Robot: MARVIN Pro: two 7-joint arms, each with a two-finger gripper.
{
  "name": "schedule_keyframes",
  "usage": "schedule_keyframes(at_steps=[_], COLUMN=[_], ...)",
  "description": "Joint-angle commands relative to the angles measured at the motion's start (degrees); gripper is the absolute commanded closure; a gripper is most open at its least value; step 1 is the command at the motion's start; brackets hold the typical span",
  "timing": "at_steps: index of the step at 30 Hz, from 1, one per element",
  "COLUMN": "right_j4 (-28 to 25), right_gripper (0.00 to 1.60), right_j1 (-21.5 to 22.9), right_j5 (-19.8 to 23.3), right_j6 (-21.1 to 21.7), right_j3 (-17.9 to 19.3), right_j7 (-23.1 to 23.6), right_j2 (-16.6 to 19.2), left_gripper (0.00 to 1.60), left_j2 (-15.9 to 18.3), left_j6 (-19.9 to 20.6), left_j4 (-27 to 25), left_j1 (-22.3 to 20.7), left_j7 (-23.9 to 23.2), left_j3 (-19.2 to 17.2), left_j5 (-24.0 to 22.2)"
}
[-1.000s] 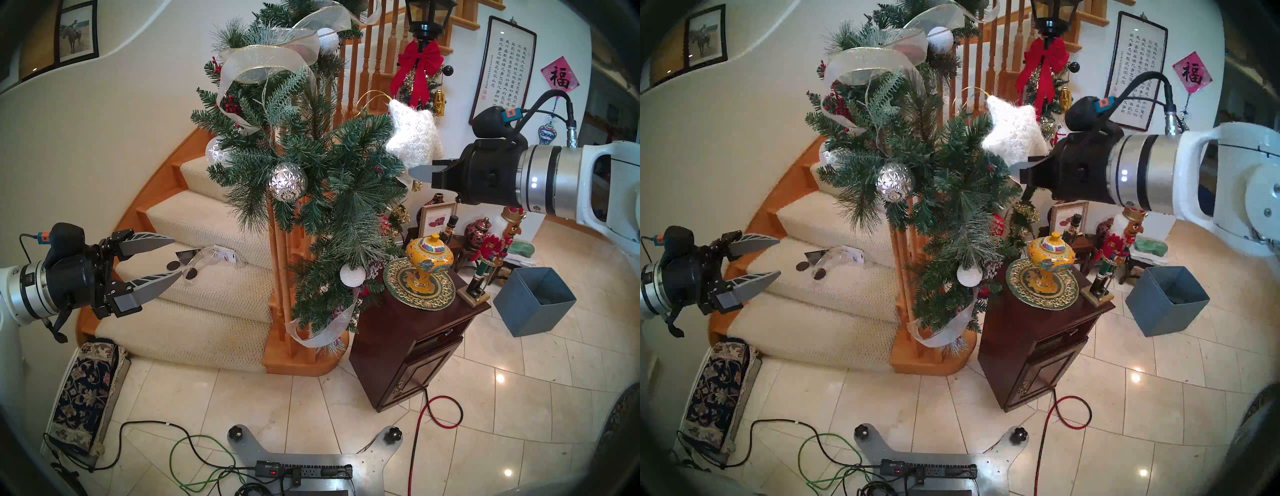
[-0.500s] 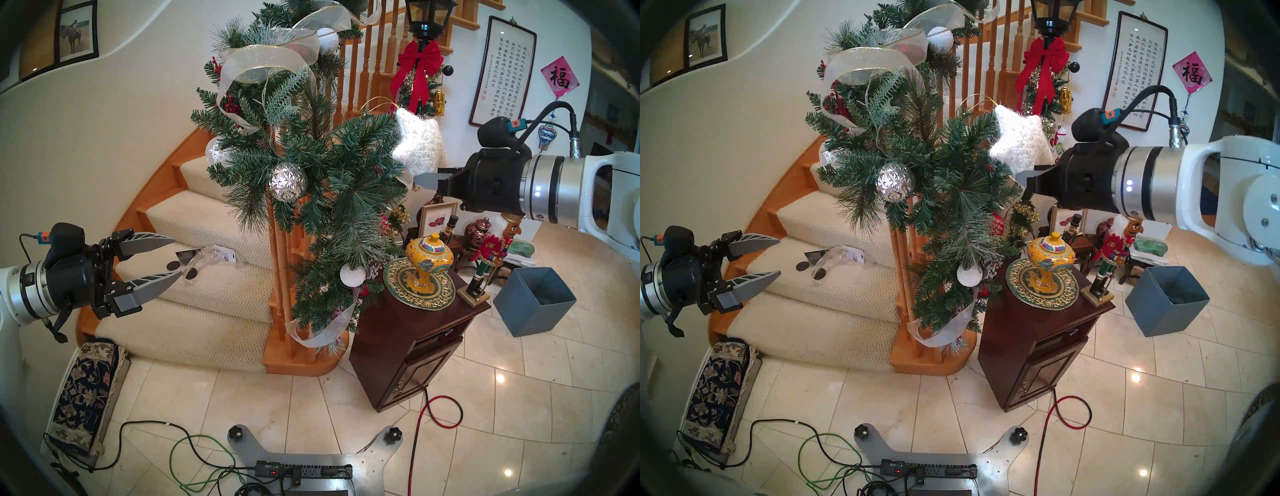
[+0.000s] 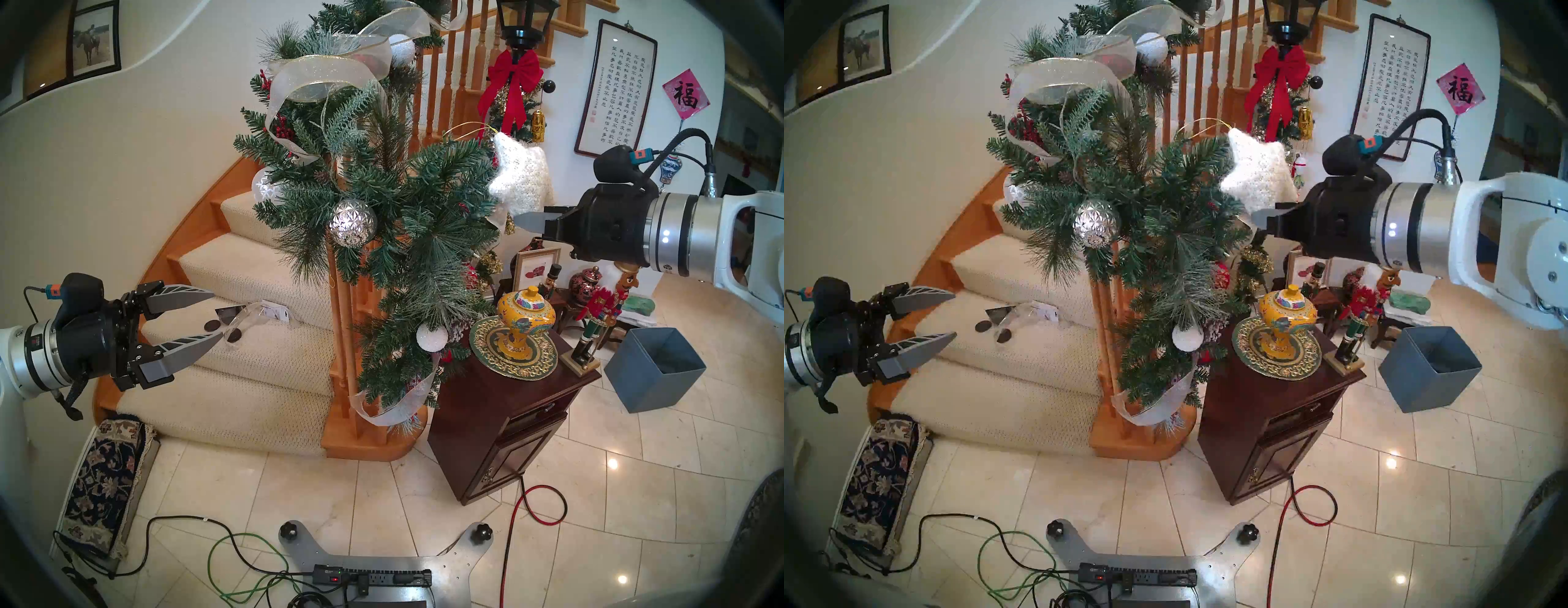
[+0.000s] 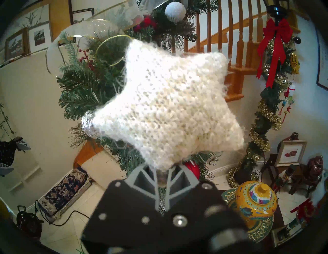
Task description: Hang the ornament onto the Christmas-tree-style decoration
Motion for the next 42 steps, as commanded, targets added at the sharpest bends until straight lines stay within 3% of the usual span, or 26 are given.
schedule_keyframes(at_steps=[1,24,42], right_j4=[0.1,0.1,0.1], right_gripper=[1.60,1.60,1.60], right_j1=[0.9,-0.2,0.4], right_j5=[-0.3,-4.4,-5.5], right_j6=[-1.1,2.5,2.1], right_j3=[0.1,0.8,-1.1], right_j7=[0.5,4.6,6.9], right_j2=[-0.8,0.7,-1.0], left_gripper=[0.00,0.00,0.00], left_j2=[-0.1,-0.1,-0.1], left_j6=[0.0,0.0,0.0], left_j4=[-0.1,-0.1,-0.1], left_j1=[0.0,0.0,0.0], left_j7=[0.0,0.0,0.0], left_j3=[-0.1,-0.1,-0.1], left_j5=[-0.1,-0.1,-0.1])
